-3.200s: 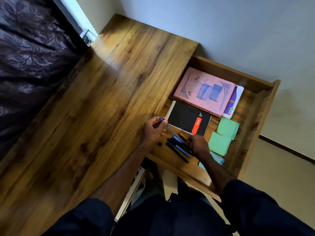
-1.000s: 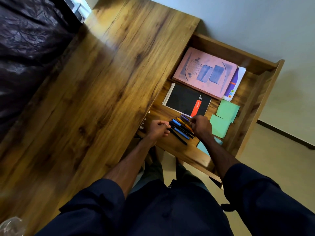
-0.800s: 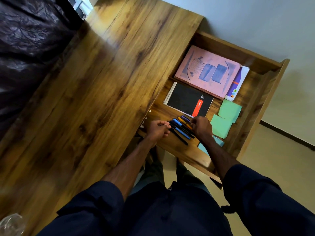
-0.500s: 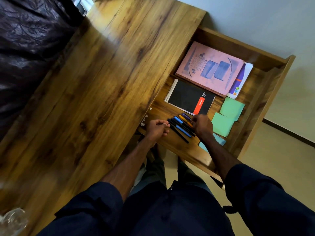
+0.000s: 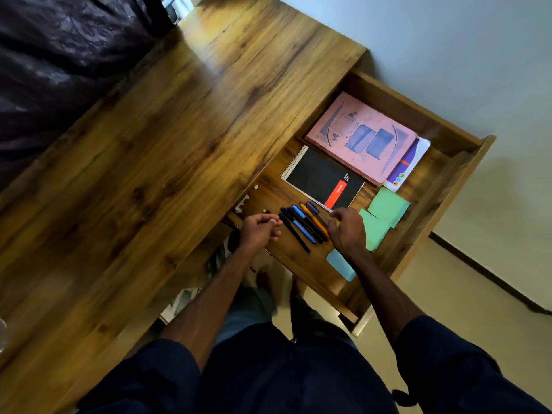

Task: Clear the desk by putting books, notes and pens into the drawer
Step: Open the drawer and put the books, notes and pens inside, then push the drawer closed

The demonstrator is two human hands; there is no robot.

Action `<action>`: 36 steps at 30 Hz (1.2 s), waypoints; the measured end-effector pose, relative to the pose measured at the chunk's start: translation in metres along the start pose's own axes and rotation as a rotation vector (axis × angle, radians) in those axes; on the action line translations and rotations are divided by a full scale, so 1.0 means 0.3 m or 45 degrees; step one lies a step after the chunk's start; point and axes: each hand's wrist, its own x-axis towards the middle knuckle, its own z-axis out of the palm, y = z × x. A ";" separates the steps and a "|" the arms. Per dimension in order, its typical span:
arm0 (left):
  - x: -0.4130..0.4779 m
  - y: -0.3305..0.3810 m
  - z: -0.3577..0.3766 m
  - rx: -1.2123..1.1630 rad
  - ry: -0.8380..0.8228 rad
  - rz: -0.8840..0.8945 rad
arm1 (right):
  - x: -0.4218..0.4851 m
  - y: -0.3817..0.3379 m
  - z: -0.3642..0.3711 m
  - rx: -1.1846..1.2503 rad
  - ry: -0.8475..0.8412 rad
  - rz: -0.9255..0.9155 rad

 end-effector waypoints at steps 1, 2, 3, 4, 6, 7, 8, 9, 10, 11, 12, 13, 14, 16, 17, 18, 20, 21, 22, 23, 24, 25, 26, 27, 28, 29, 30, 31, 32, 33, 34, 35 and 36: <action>-0.026 -0.019 0.008 -0.023 0.001 0.002 | -0.019 0.007 -0.007 0.012 -0.009 -0.015; -0.051 -0.031 0.022 -0.040 -0.007 0.017 | -0.030 0.021 -0.014 0.023 -0.007 -0.027; -0.075 -0.041 0.037 -0.053 -0.022 0.031 | -0.041 0.031 -0.027 0.034 -0.007 -0.030; -0.093 -0.052 0.054 -0.059 -0.034 0.038 | -0.050 0.041 -0.038 0.050 -0.012 -0.030; -0.134 -0.072 0.096 -0.050 -0.054 0.061 | -0.081 0.064 -0.064 0.071 -0.011 -0.072; -0.149 -0.081 0.125 -0.040 -0.066 0.075 | -0.099 0.075 -0.083 0.075 -0.015 -0.088; -0.164 -0.085 0.157 -0.036 -0.078 0.082 | -0.115 0.087 -0.103 0.079 -0.012 -0.103; -0.176 -0.089 0.185 -0.045 -0.091 0.086 | -0.128 0.096 -0.120 0.081 -0.001 -0.112; -0.189 -0.101 0.220 -0.051 -0.107 0.089 | -0.140 0.119 -0.135 0.085 0.013 -0.120; -0.205 -0.116 0.254 -0.050 -0.124 0.090 | -0.157 0.134 -0.156 0.078 0.013 -0.117; -0.225 -0.130 0.289 -0.050 -0.145 0.079 | -0.170 0.161 -0.174 0.068 0.011 -0.110; -0.246 -0.138 0.325 -0.065 -0.161 0.058 | -0.182 0.185 -0.196 0.078 0.008 -0.104; -0.265 -0.146 0.359 -0.086 -0.174 0.036 | -0.191 0.211 -0.212 0.108 0.009 -0.101; -0.319 -0.159 0.442 -0.131 -0.225 0.001 | -0.219 0.250 -0.275 0.146 0.028 -0.103; -0.353 -0.157 0.481 -0.147 -0.247 -0.018 | -0.227 0.270 -0.308 0.162 0.052 -0.104; -0.390 -0.150 0.518 -0.163 -0.266 -0.046 | -0.229 0.296 -0.336 0.189 0.085 -0.097; -0.454 -0.147 0.585 -0.183 -0.321 -0.112 | -0.237 0.348 -0.384 0.274 0.157 -0.057; -0.485 -0.143 0.620 -0.184 -0.364 -0.145 | -0.238 0.374 -0.412 0.332 0.200 -0.034; -0.511 -0.133 0.660 -0.181 -0.409 -0.174 | -0.226 0.404 -0.440 0.392 0.244 -0.008; -0.529 -0.125 0.701 -0.175 -0.454 -0.208 | -0.210 0.433 -0.468 0.443 0.270 0.045; -0.542 -0.122 0.737 -0.170 -0.500 -0.248 | -0.191 0.464 -0.485 0.493 0.288 0.107; -0.546 -0.120 0.783 -0.184 -0.544 -0.301 | -0.164 0.496 -0.508 0.547 0.278 0.192; -0.547 -0.121 0.829 -0.224 -0.589 -0.358 | -0.135 0.532 -0.525 0.611 0.256 0.278; -0.540 -0.119 0.881 -0.299 -0.625 -0.410 | -0.098 0.566 -0.544 0.674 0.212 0.369; -0.526 -0.116 0.937 -0.414 -0.641 -0.464 | -0.053 0.602 -0.559 0.735 0.138 0.440; -0.508 -0.117 0.983 -0.546 -0.625 -0.507 | -0.010 0.623 -0.571 0.807 0.036 0.504; -0.494 -0.119 1.037 -0.701 -0.578 -0.544 | 0.036 0.647 -0.582 0.882 -0.087 0.565; -0.487 -0.122 1.083 -0.850 -0.498 -0.568 | 0.076 0.671 -0.588 0.953 -0.205 0.628; -0.481 -0.123 1.127 -0.984 -0.392 -0.585 | 0.114 0.703 -0.589 1.026 -0.309 0.693; -0.480 -0.124 1.166 -1.116 -0.278 -0.599 | 0.143 0.737 -0.592 1.097 -0.412 0.752; -0.481 -0.129 1.192 -1.257 -0.169 -0.605 | 0.162 0.763 -0.591 1.167 -0.506 0.809; -0.481 -0.134 1.221 -1.401 -0.062 -0.607 | 0.181 0.791 -0.598 1.233 -0.587 0.874; -0.479 -0.132 1.247 -1.535 0.040 -0.596 | 0.199 0.809 -0.605 1.302 -0.637 0.938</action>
